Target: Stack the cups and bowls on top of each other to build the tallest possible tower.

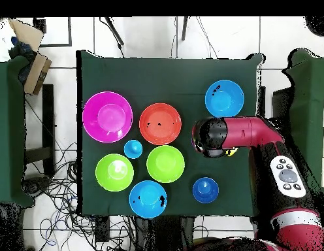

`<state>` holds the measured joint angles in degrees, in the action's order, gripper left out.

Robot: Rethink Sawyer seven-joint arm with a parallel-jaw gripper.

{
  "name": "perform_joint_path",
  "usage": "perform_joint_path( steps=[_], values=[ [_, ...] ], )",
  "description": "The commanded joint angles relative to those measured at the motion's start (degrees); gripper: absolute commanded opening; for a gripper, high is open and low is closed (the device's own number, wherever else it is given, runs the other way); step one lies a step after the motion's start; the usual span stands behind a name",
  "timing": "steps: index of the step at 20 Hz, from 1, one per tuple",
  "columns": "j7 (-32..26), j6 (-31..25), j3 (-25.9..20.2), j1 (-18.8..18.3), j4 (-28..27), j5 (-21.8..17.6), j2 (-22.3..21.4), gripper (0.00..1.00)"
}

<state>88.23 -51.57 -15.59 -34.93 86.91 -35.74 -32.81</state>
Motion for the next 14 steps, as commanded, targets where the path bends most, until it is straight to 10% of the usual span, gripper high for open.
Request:
perform_joint_path(
  steps=[1, 14],
  values=[
    [-5.0, 2.9, -1.3, 0.9, 0.5, -4.3, 2.1, 1.0],
    [-4.5, 7.9, -0.6, 0.3, 1.2, -8.1, 4.2, 1.0]
  ],
)
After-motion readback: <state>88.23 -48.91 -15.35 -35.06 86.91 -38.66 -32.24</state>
